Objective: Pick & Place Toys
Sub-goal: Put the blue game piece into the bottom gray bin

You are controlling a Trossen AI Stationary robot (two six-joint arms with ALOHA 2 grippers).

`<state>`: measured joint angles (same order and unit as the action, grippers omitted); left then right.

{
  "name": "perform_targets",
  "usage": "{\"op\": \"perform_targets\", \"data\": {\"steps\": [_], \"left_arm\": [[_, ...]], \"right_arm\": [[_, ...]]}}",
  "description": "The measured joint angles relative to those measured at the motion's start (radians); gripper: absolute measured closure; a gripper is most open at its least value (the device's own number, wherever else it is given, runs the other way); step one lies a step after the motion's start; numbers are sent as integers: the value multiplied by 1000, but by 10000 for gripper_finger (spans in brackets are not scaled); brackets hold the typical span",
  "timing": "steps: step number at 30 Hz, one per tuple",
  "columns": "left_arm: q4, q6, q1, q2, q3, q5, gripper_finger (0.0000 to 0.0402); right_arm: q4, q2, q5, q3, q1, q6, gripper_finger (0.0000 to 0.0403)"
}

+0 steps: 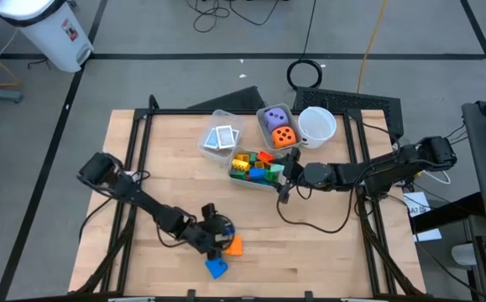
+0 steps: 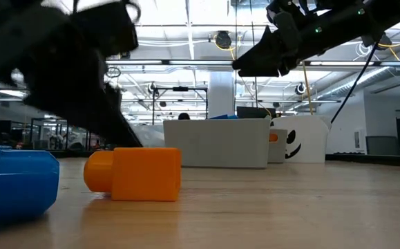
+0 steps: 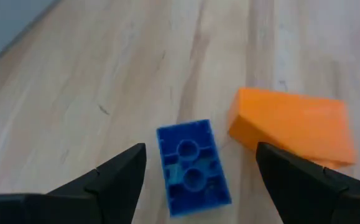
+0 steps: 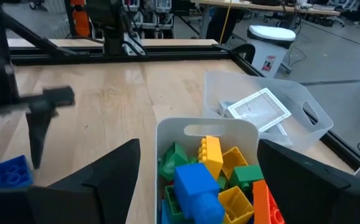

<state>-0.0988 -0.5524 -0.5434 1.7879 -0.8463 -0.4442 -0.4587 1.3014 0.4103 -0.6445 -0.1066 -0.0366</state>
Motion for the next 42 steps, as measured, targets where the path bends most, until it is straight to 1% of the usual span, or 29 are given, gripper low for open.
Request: {"op": "perform_targets", "data": {"steps": [2, 4, 6, 9, 12, 14, 16, 22, 25, 28, 31, 34, 37, 38, 40, 42], "left_arm": [[-23, -9, 3, 39, -1, 16, 89], [-4, -27, 5, 62, 1, 23, 89], [-12, -65, 10, 82, -2, 16, 89], [-2, -95, 13, 92, -3, 17, 89], [2, -79, 15, 86, -3, 23, 96], [-3, -45, 16, 81, -2, 26, 113], [-5, -18, 16, 75, -1, 35, 140], [-3, 3, 26, 73, -1, 52, 252], [-5, 44, 45, 56, -1, 59, 257], [7, 121, 72, 22, -14, 27, 257], [-11, 254, 97, -38, -39, -53, 257], [-9, 426, 119, -80, -61, -145, 254], [-68, 624, 139, -82, -103, -218, 238], [-75, 697, 143, -82, -114, -236, 235], [-96, 816, 158, -63, -146, -234, 237], [-78, 891, 168, -49, -160, -238, 245]], "right_arm": [[1, 0, 0, -1, 0, 1, 106], [3, 0, 0, -1, 0, 1, 106], [7, 0, 0, -1, 0, 1, 106], [6, 0, 0, -1, 0, -3, 106], [6, 0, 0, -1, 0, -4, 109], [6, 0, 0, -1, 0, -4, 110], [6, 0, 0, 0, 0, -4, 111], [6, 0, 0, 0, 0, -4, 113], [6, 0, 0, -1, 0, -4, 113], [0, 0, 0, 0, 0, -4, 113], [-21, 0, -9, 0, 0, -18, 113], [-39, 0, -92, 0, 1, -64, 113], [-60, 0, -173, 0, 1, -124, 113], [-65, 1, -182, 0, 1, -142, 112], [-61, 1, -189, 0, 1, -178, 113], [-62, 5, -223, 0, 1, -213, 113]]}}
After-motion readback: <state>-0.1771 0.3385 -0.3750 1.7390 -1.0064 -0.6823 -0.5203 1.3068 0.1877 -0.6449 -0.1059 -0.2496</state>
